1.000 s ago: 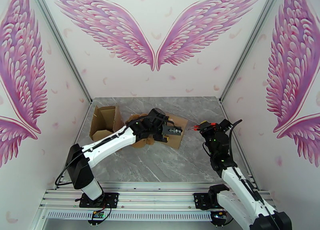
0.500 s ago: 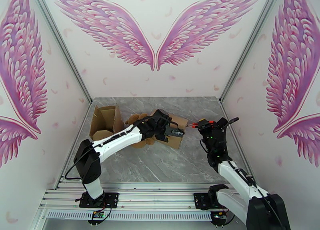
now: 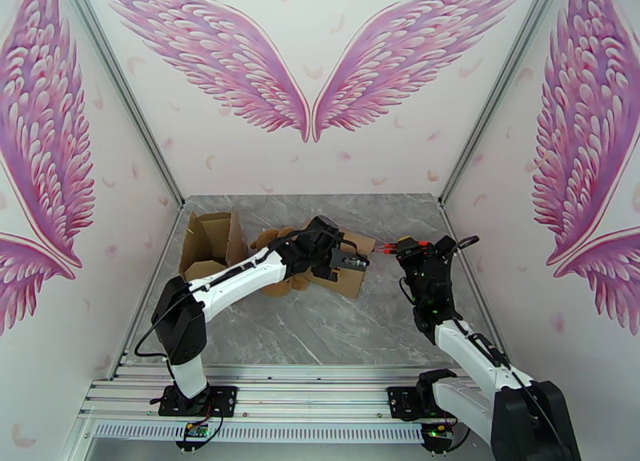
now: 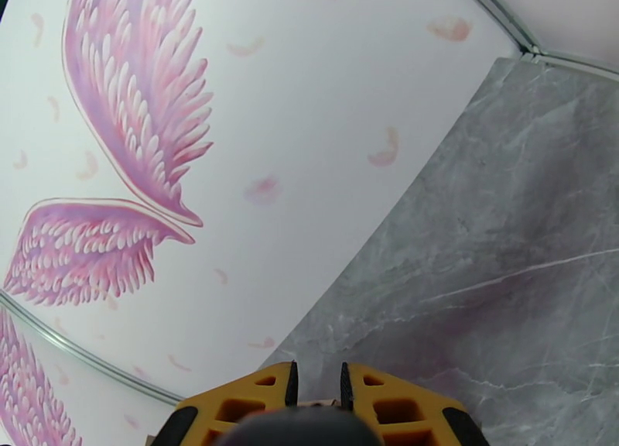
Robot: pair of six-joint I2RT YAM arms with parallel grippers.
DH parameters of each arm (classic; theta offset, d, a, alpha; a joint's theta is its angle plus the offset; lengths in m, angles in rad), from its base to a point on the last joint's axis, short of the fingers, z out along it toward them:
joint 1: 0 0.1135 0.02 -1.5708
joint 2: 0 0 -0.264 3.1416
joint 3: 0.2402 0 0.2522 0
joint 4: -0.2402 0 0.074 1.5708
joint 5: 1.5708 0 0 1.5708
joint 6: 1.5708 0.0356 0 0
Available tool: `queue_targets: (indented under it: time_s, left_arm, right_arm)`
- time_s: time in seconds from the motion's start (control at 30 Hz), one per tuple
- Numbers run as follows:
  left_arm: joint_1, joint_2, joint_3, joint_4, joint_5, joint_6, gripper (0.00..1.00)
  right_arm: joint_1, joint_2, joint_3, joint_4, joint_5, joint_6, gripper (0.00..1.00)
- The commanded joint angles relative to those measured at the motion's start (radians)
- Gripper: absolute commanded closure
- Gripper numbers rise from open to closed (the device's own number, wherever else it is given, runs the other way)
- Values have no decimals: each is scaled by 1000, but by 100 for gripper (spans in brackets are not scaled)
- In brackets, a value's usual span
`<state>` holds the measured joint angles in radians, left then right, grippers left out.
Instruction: Unpack the express box
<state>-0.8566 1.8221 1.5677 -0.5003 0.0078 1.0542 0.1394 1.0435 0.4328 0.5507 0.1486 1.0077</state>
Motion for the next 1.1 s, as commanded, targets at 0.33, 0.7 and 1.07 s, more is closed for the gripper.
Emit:
queue_targets:
  time_s: [0.33, 0.7, 1.07]
  left_arm:
    - [5, 12, 28, 2, 20, -12, 14]
    - [22, 42, 46, 71, 34, -48, 15]
    - [27, 100, 109, 112, 68, -122, 15]
  right_arm:
    - [-12, 33, 21, 90, 19, 34, 100]
    - [-12, 54, -50, 106, -10, 186, 100]
    - [-12, -74, -119, -24, -40, 339, 100]
